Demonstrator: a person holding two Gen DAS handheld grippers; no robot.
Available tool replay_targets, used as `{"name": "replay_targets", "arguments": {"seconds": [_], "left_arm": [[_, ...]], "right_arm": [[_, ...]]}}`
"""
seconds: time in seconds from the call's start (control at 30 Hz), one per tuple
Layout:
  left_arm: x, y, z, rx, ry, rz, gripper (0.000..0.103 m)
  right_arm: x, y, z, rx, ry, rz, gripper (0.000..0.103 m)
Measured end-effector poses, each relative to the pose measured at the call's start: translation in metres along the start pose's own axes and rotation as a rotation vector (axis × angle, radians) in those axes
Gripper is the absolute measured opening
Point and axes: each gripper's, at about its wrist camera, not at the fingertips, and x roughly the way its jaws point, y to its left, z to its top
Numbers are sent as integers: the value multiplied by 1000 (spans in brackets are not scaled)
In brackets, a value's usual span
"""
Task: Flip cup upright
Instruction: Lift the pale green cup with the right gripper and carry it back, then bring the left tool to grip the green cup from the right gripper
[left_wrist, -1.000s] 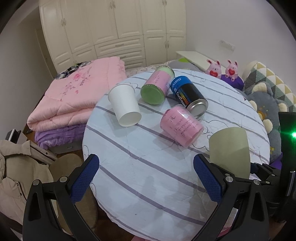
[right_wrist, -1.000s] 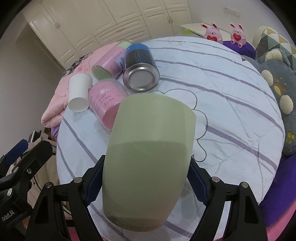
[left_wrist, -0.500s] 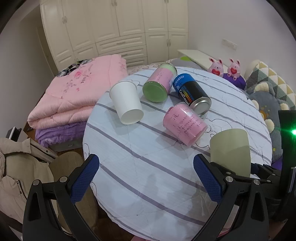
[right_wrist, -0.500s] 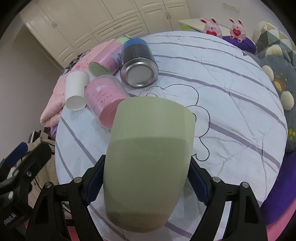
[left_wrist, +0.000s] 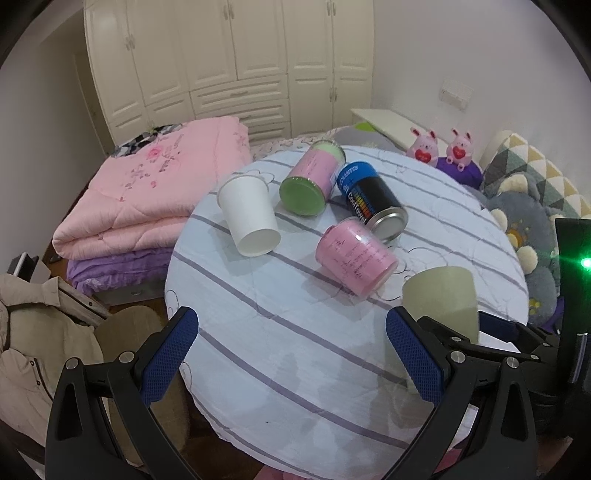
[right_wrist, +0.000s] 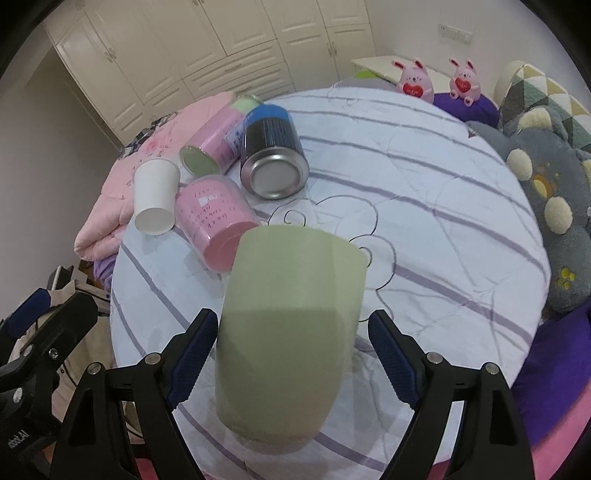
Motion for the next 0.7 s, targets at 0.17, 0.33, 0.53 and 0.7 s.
{"name": "replay_targets", "arguments": {"seconds": [0.17,0.33,0.53,0.7], "left_arm": [[-13,-8,3,4,-29,-22,103],[-22,-15,3,4,-49,-47,103],[-29,-31,5,21,-59,-71,103],[-28,-50,5,41,-54,-99,103]], "right_arm": [[-19,-1,1,-10,-60,-17,85],[-34,-6,4,-20,-105,-40,85],[-48,-19,2,-12,-140,-63,85],[-56,-34,-1,-6,-164,-119,85]]}}
